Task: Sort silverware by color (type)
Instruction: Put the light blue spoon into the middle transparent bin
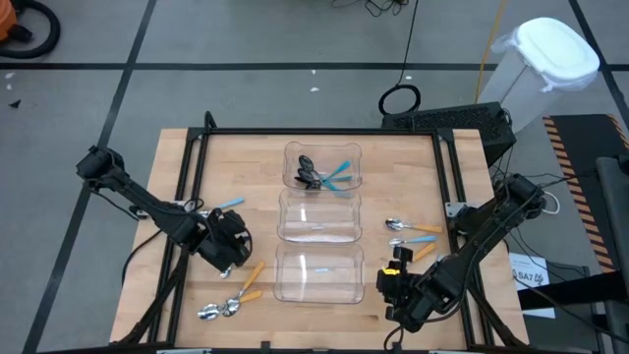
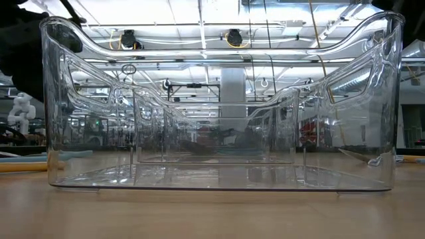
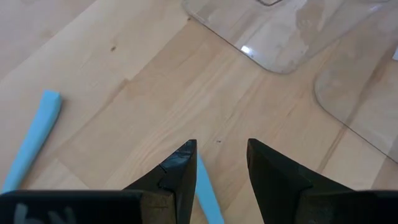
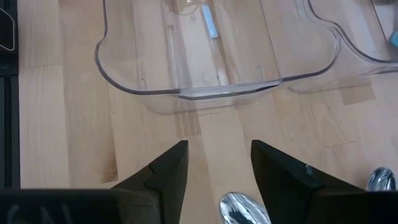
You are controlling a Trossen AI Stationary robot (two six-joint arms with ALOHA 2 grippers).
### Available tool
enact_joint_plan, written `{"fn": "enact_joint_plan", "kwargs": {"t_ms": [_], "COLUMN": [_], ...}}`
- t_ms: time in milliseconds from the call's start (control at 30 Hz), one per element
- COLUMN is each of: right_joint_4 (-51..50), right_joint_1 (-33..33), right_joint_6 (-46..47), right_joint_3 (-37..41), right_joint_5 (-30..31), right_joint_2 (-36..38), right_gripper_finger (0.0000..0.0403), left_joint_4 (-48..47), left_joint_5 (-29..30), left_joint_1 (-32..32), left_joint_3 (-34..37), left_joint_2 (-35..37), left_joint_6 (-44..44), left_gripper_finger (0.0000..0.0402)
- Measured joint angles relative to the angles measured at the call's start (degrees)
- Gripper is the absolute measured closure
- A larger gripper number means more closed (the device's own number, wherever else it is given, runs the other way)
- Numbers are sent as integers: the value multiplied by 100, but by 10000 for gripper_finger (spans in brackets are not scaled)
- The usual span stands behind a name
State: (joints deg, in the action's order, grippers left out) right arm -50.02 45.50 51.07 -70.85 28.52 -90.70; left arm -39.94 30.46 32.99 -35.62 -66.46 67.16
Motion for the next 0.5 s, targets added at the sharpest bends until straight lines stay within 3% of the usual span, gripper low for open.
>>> {"fn": "enact_joint_plan", "kwargs": {"t_ms": [133, 500], "right_joint_4": [0, 1], "right_joint_1": [0, 0], "right_joint_6": [-20, -77], "right_joint_3": [0, 0], "right_joint_5": [8, 19], "right_joint_2": [0, 2], "right_gripper_finger": [232, 232], "left_joint_4": [2, -26], "left_joint_5": [-26, -818], "left_joint_1": [0, 9], "left_joint_3": [0, -2], "left_joint_2": [-85, -759], "left_joint_6": [0, -89], "left_gripper_finger": [261, 261]}}
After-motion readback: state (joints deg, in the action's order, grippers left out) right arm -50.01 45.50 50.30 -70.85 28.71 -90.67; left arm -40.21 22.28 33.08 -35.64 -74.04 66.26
